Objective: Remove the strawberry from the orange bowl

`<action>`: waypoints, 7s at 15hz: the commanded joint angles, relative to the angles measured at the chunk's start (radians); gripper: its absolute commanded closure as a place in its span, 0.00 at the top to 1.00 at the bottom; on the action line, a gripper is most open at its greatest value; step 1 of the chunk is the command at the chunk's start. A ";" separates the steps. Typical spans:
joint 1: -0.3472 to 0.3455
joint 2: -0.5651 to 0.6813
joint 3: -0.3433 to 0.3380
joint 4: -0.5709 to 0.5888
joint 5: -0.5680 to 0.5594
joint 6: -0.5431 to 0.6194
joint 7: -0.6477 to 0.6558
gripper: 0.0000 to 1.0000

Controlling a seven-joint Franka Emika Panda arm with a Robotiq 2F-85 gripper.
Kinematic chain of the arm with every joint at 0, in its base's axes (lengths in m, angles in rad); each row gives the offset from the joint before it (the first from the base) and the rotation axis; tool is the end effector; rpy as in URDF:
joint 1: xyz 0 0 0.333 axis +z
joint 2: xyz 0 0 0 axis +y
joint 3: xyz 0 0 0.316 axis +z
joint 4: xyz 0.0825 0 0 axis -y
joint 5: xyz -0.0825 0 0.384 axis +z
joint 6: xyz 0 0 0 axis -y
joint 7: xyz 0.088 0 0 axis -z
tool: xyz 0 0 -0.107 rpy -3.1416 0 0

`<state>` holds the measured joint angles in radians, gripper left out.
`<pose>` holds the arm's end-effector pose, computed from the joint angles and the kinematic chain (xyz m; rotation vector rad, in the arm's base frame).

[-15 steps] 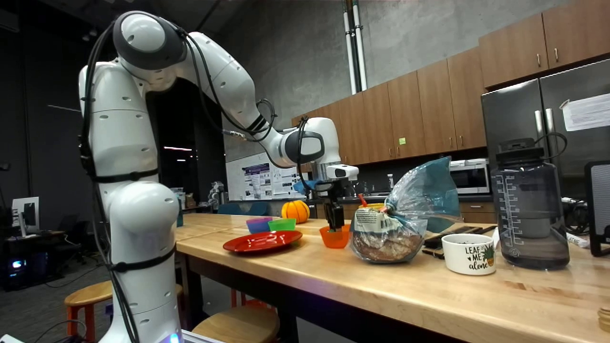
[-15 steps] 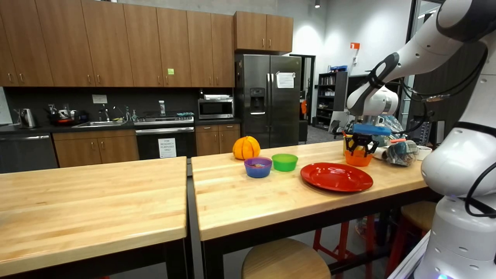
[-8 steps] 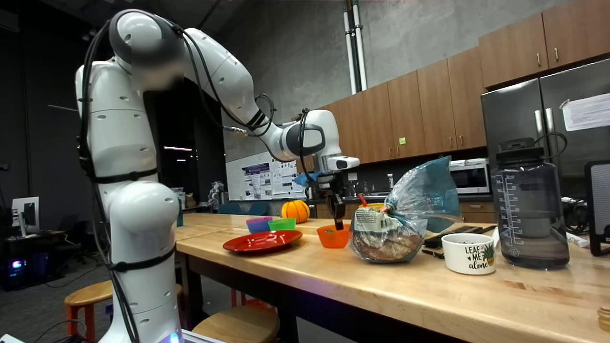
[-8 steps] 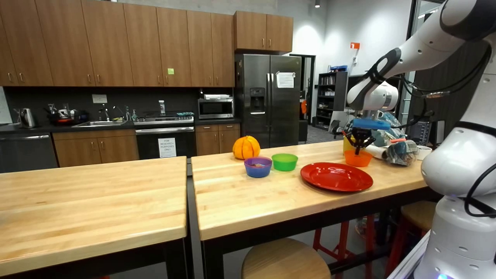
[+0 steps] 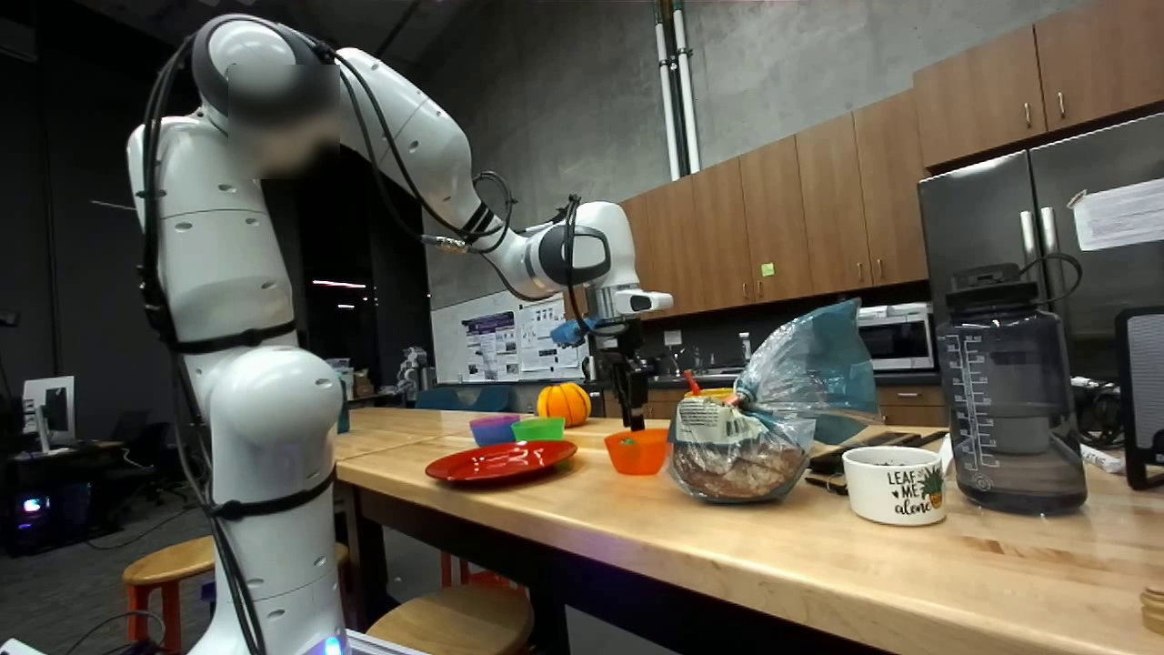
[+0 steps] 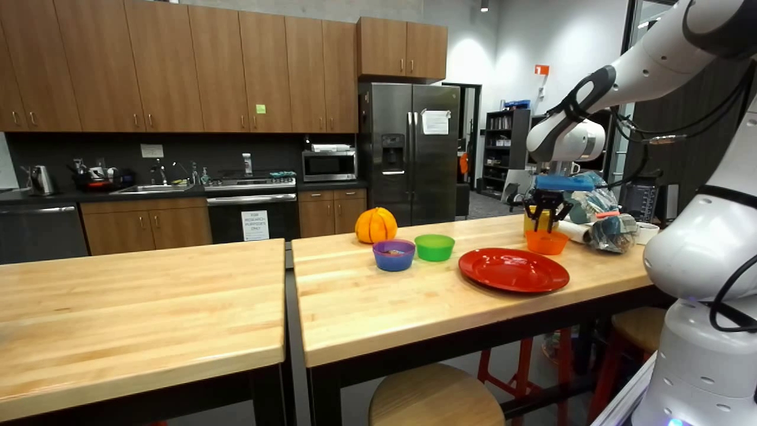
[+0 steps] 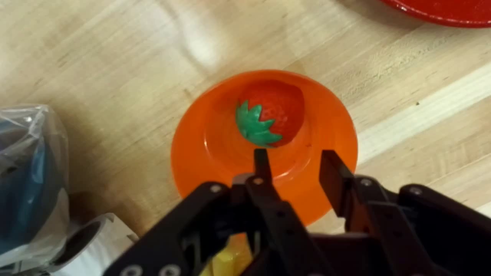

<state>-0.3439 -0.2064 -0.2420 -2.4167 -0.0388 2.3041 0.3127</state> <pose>0.3919 -0.2619 0.3951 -2.8389 1.3211 -0.1414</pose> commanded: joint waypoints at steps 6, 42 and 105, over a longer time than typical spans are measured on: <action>0.009 -0.003 -0.007 -0.042 0.009 -0.035 0.008 0.99; -0.018 -0.012 -0.036 -0.042 0.049 -0.008 0.065 1.00; 0.184 0.084 0.085 -0.094 0.155 0.446 -0.345 0.84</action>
<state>-0.1680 -0.0836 -0.1424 -2.5003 0.0919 2.7643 0.0079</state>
